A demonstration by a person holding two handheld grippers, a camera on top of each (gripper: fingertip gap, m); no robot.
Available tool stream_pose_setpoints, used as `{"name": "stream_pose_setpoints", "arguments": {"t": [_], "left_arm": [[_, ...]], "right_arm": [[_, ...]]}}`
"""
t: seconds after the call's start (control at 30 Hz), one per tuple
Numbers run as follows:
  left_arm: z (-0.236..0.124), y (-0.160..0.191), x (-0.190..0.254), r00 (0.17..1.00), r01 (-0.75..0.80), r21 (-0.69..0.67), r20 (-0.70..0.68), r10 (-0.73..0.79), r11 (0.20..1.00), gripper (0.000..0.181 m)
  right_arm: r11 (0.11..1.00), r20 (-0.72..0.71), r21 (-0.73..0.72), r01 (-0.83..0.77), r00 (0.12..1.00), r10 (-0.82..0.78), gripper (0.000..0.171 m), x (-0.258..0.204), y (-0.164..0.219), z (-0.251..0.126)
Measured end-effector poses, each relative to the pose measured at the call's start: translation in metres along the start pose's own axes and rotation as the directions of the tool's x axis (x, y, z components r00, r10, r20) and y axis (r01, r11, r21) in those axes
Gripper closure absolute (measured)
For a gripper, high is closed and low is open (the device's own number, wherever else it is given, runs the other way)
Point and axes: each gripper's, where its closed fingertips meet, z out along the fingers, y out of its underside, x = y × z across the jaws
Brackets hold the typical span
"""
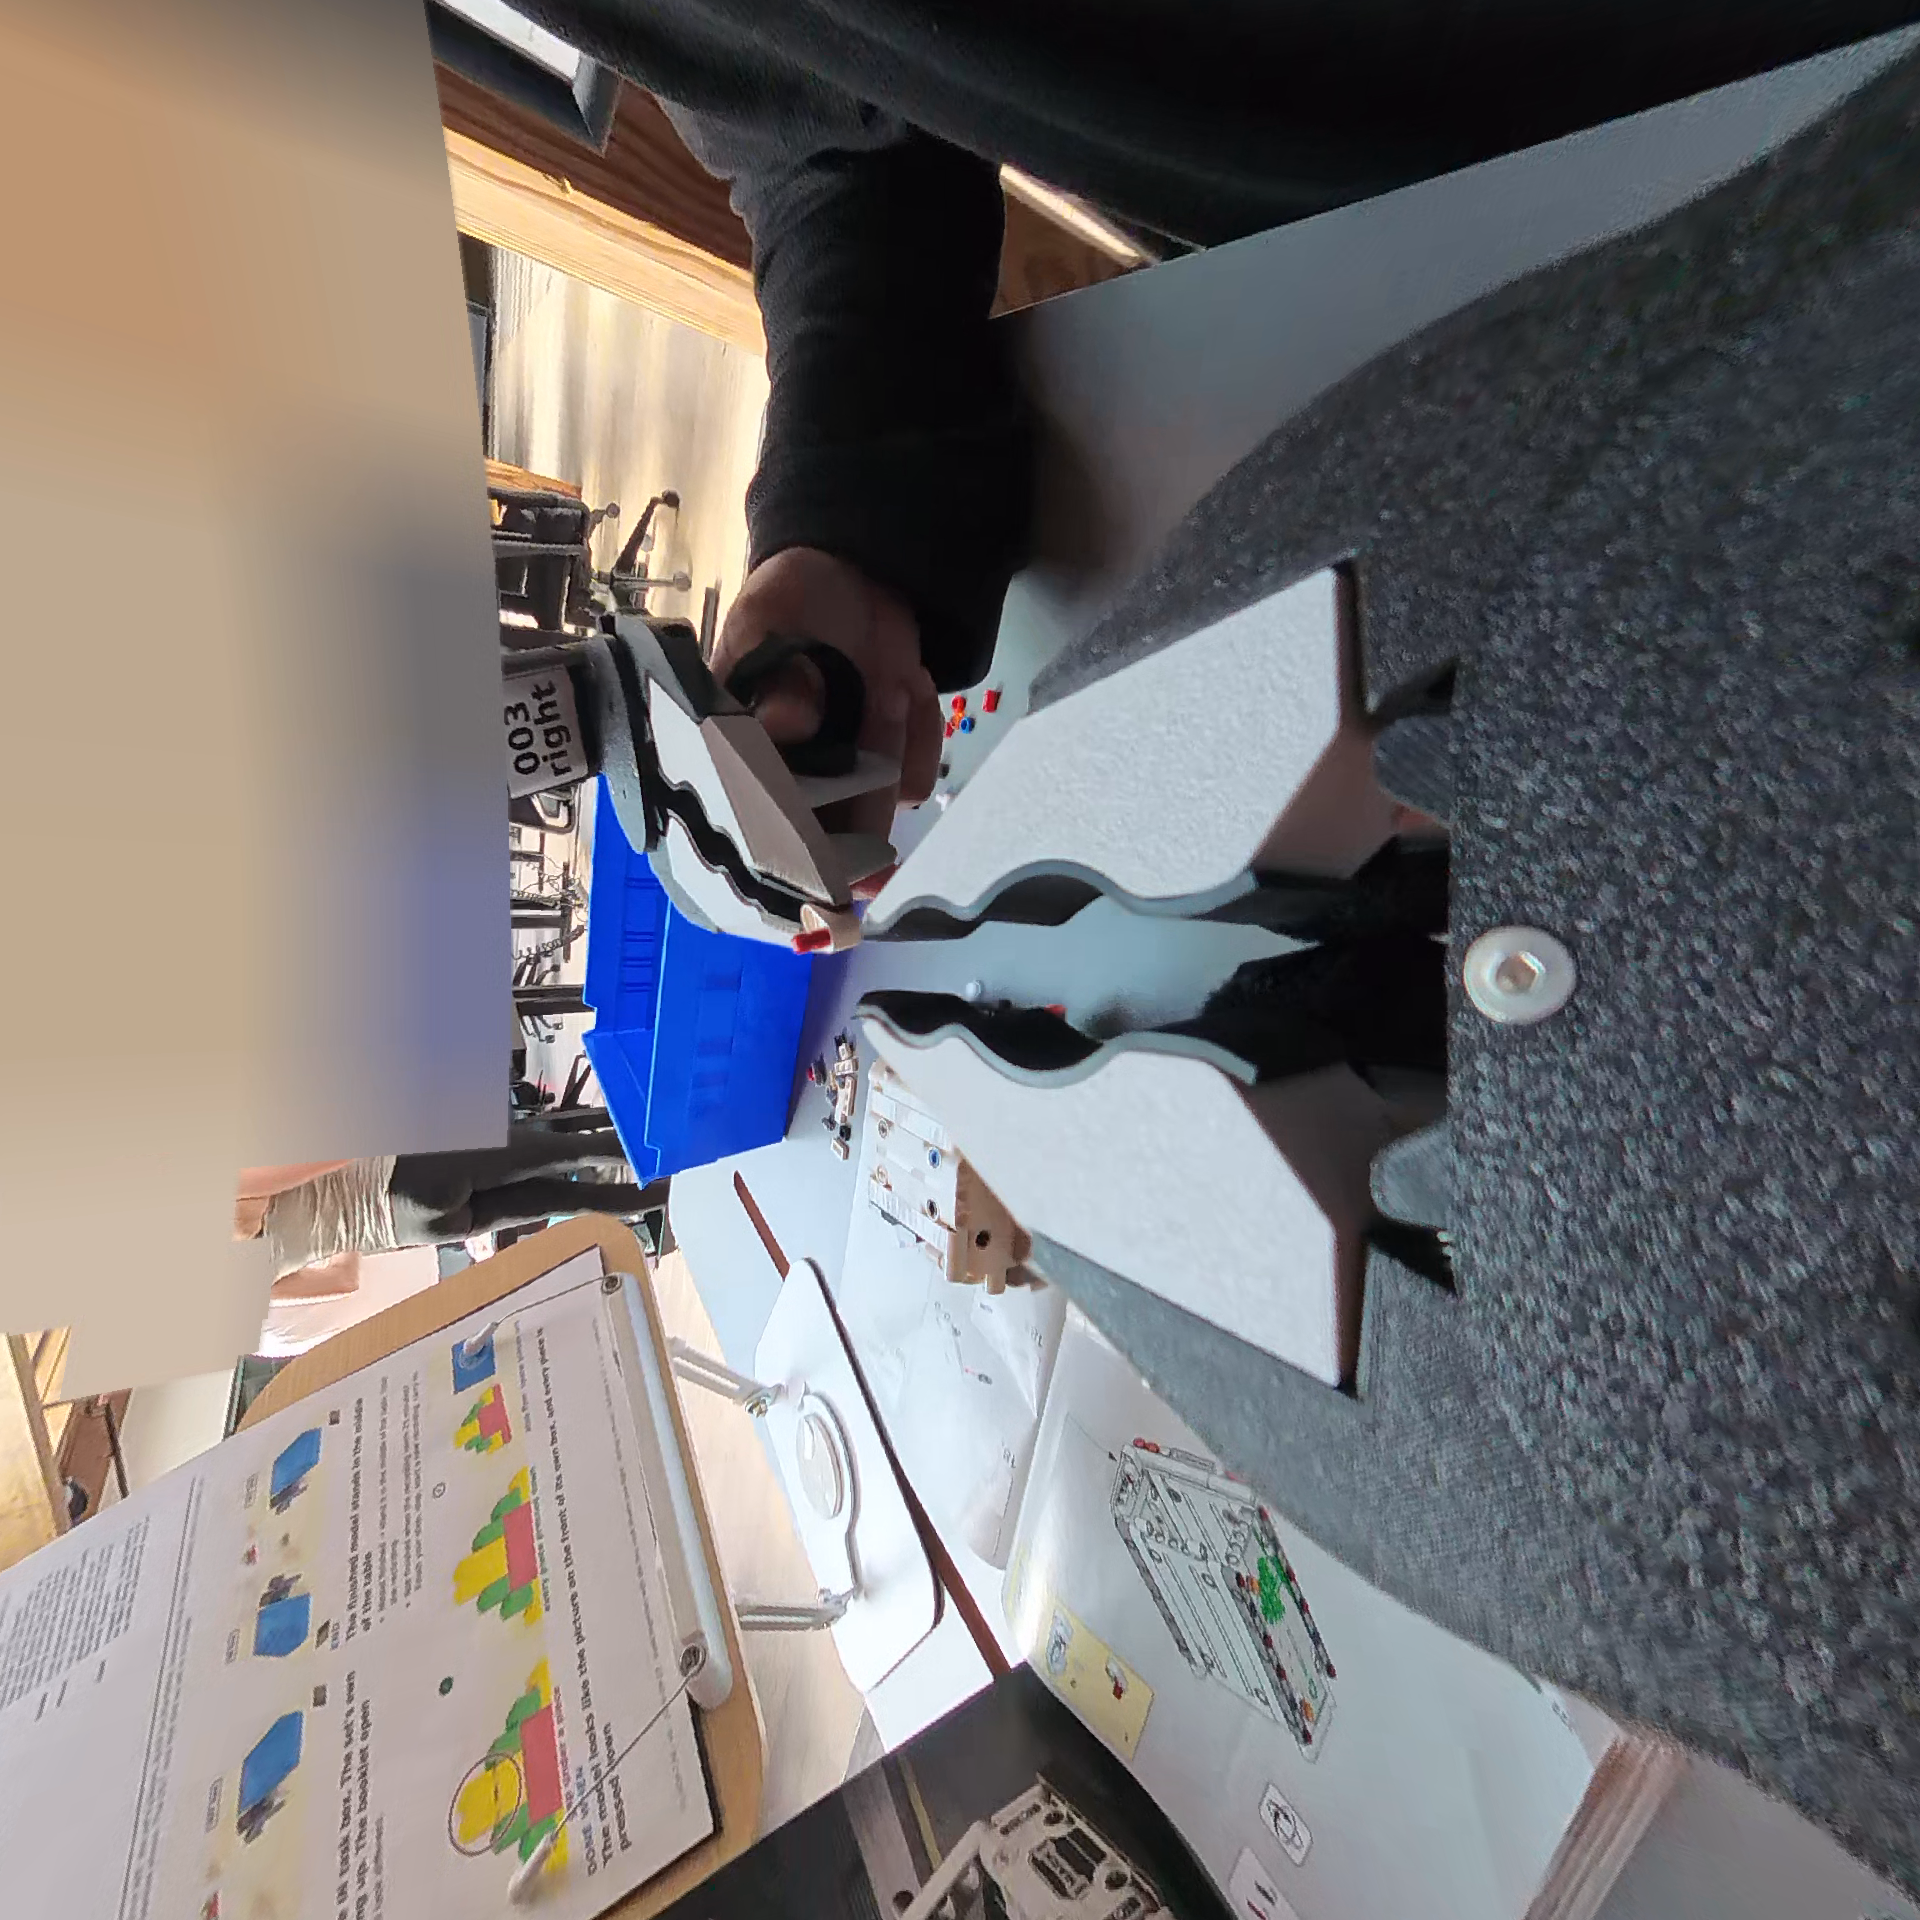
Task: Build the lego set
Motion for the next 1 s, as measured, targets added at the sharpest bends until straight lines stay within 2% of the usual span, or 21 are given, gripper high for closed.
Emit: {"name": "stream_pose_setpoints", "arguments": {"t": [0.2,0.33,0.43,0.53,0.6,0.73,1.0], "left_arm": [[-0.030,0.008,-0.014,0.998,0.053,0.038,0.042,-0.054,0.998,0.176],[-0.056,0.021,-0.009,0.989,0.145,0.024,0.034,-0.146,0.989,0.177],[-0.070,0.063,0.005,0.980,0.199,-0.203,0.021,-0.199,0.959,0.175],[-0.082,0.110,0.017,0.990,0.142,-0.432,0.051,-0.133,0.891,0.171],[-0.084,0.126,0.023,0.994,0.105,-0.514,0.049,-0.093,0.852,0.169],[-0.076,0.142,0.034,0.997,0.066,-0.596,0.006,-0.078,0.800,0.168],[-0.069,0.162,0.021,1.000,-0.008,-0.688,0.016,0.026,0.726,0.167]], "right_arm": [[0.998,-0.159,-0.059,-0.020,0.987,0.011,0.166,0.031,0.009,-0.007],[0.997,-0.189,-0.063,-0.050,0.981,0.037,0.166,0.045,0.014,-0.012],[0.995,-0.191,-0.074,-0.061,0.980,0.046,0.166,0.050,0.019,-0.011],[0.994,-0.167,-0.079,-0.075,0.984,0.061,0.166,0.046,0.021,-0.008],[0.994,-0.150,-0.076,-0.072,0.987,0.060,0.166,0.041,0.020,-0.006],[0.995,-0.116,-0.092,-0.042,0.993,0.031,0.166,0.030,0.021,0.000],[0.995,-0.088,-0.103,-0.003,0.996,-0.006,0.166,0.020,0.022,0.004]]}}
